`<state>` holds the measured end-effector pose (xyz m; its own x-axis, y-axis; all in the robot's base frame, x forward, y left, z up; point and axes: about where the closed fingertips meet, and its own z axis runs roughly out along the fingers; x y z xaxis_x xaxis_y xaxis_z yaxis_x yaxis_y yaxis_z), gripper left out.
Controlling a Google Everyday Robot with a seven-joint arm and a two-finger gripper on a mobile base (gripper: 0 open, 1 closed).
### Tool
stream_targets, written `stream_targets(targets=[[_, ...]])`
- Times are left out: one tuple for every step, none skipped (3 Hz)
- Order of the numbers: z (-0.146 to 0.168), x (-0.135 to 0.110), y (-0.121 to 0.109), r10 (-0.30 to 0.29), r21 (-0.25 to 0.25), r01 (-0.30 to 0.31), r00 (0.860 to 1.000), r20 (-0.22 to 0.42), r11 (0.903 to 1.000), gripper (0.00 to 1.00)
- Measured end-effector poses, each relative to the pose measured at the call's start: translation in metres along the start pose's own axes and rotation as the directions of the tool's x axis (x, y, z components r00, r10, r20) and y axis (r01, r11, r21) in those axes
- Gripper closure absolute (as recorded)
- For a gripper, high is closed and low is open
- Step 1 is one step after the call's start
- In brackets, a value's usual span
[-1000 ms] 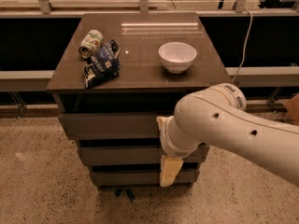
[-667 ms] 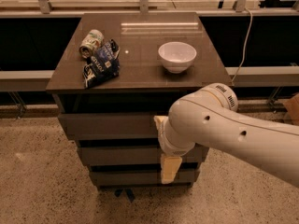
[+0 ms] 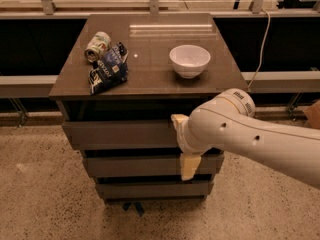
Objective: Open top drawer
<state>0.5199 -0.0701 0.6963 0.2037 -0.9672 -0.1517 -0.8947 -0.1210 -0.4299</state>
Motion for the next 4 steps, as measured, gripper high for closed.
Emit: stream_targets(targets=[[0.013, 0.016, -0.021, -0.003, 0.011, 0.003, 1.000, 0.012, 0.9999, 0.00], [0.030, 0.033, -0.042, 0.020, -0.016, -0.020, 0.998, 0.059, 0.9997, 0.09], [0.044, 0.042, -0.058, 0.044, -0.050, -0.039, 0.994, 0.097, 0.9980, 0.16], [0.057, 0.049, -0.068, 0.070, -0.083, -0.060, 0.990, 0.121, 0.9948, 0.17]])
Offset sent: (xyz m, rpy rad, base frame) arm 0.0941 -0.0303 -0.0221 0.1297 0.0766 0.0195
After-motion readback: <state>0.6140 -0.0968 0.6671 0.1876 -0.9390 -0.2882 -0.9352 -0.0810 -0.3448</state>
